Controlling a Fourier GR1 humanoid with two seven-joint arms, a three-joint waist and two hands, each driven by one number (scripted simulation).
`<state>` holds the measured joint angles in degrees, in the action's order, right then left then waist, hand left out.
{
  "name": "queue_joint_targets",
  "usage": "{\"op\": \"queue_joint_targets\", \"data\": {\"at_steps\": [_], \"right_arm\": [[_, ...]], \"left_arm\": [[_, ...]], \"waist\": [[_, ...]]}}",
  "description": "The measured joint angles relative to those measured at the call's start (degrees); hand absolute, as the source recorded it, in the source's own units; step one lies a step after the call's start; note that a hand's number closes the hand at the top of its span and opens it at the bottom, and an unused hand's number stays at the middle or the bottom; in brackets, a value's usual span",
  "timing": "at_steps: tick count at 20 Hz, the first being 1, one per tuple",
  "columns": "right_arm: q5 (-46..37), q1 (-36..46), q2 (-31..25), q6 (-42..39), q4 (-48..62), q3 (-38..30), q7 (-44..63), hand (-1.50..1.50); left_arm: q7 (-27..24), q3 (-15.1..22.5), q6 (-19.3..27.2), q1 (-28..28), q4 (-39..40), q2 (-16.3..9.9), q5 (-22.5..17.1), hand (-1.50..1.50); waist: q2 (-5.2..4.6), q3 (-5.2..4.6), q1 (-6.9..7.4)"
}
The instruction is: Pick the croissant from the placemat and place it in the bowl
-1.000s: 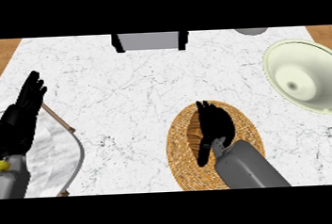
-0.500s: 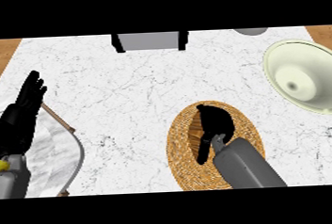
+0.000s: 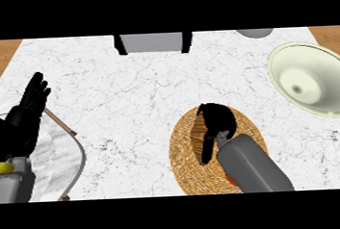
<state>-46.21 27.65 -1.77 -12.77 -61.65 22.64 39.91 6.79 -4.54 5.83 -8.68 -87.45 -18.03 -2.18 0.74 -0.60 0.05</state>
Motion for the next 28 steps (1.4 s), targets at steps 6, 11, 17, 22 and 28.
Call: {"op": "queue_joint_targets", "data": {"at_steps": [6,11,17,22,28], "right_arm": [[-2.07,1.42,0.12,3.42,1.65,-0.3,-1.28,1.5],[-2.88,7.88,-2.09,6.18,9.18,-5.77,-4.39,1.5],[-5.08,13.76,-5.25,7.72,9.59,-9.06,-3.89,1.5],[-9.63,16.07,-9.26,9.76,1.15,-9.02,0.97,1.5],[-13.82,19.07,-12.22,11.8,-11.37,-11.11,8.49,1.5]], "left_arm": [[0.67,-0.69,-0.53,0.95,-1.9,0.5,0.55,0.0],[1.78,-0.15,0.13,-0.63,-1.48,1.56,1.72,0.0],[0.51,-0.79,-0.38,0.35,-1.08,1.79,2.06,0.0],[0.63,-1.61,-1.22,2.32,-2.4,1.19,1.47,0.0],[0.96,-2.33,-1.44,1.62,-1.64,1.01,1.23,0.0]], "waist": [[-0.09,0.17,0.1],[-0.56,0.43,0.53],[-0.63,0.52,0.31],[-0.27,0.55,-0.49],[-0.19,0.55,-1.04]]}}
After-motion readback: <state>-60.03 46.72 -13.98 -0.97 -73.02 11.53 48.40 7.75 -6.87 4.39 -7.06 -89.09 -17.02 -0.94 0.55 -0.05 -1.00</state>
